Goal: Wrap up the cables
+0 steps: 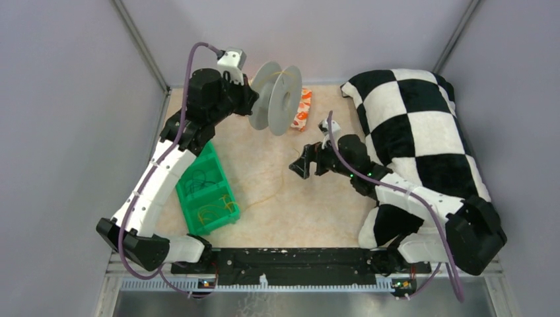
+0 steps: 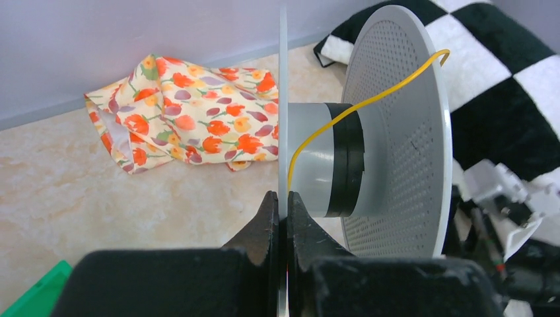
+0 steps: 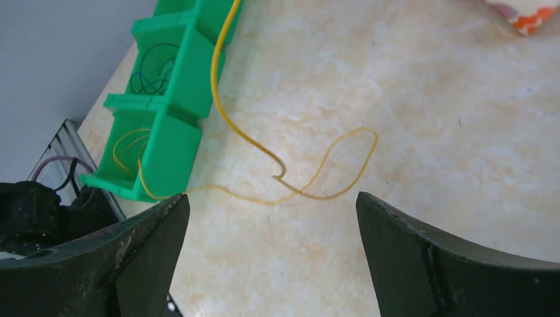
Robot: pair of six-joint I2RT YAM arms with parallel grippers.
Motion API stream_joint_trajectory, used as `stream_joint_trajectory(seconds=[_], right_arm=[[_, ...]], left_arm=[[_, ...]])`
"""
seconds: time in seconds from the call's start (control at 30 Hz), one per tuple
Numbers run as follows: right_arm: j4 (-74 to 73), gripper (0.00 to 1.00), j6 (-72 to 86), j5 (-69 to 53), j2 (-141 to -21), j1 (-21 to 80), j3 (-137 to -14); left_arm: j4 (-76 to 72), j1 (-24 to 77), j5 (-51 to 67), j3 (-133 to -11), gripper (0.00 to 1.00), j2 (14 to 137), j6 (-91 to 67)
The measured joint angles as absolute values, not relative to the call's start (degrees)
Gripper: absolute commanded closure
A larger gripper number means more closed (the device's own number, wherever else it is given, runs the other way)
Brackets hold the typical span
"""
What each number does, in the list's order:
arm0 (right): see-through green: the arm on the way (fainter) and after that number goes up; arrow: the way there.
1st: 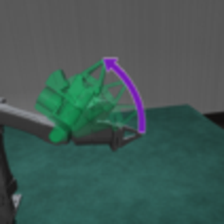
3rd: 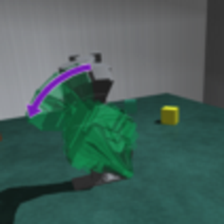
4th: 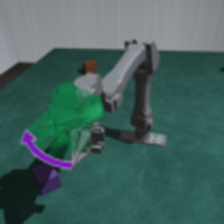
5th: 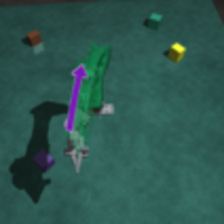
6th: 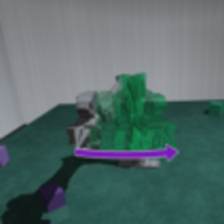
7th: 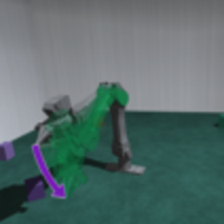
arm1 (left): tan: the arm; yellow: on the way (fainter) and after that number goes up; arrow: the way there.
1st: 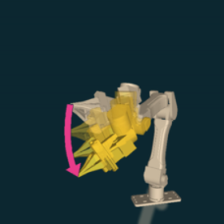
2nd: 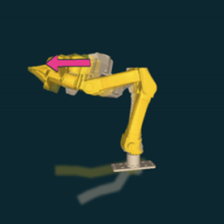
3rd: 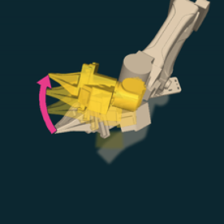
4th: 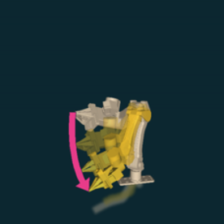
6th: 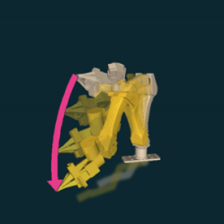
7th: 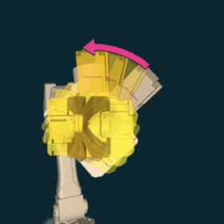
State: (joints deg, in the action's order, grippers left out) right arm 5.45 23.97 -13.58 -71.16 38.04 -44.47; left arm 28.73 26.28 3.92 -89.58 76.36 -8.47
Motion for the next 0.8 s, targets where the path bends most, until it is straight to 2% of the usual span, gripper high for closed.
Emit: stream_joint_trajectory(seconds=[0.17,0.37,0.43,0.5,0.57,0.6,0.8], right_arm=[[21.63,0.06,24.05,-9.65,-74.85,42.52,-38.13],[32.36,0.20,23.62,-6.28,-80.60,43.00,-37.34],[34.33,0.31,23.68,-6.31,-82.70,43.00,-37.87],[35.77,0.59,24.23,-6.33,-84.62,43.00,-38.52],[36.86,0.94,24.69,-6.37,-85.73,43.00,-38.74],[36.95,1.00,24.67,-6.33,-85.91,43.00,-38.76],[31.62,1.00,23.51,-2.22,-83.40,42.15,-39.83]], left_arm=[[29.41,26.28,2.94,-90.98,1.00,75.48,-10.63],[31.73,26.28,2.90,-91.02,1.00,75.37,-11.88],[31.77,26.28,2.90,-91.02,1.00,75.35,-12.10],[31.77,26.28,2.90,-91.05,1.00,75.33,-12.12],[31.79,26.28,2.90,-91.05,1.00,75.24,-12.10],[31.79,26.28,2.90,-91.07,1.00,75.16,-12.10],[34.02,25.89,3.57,-91.18,1.00,75.11,-10.59]])
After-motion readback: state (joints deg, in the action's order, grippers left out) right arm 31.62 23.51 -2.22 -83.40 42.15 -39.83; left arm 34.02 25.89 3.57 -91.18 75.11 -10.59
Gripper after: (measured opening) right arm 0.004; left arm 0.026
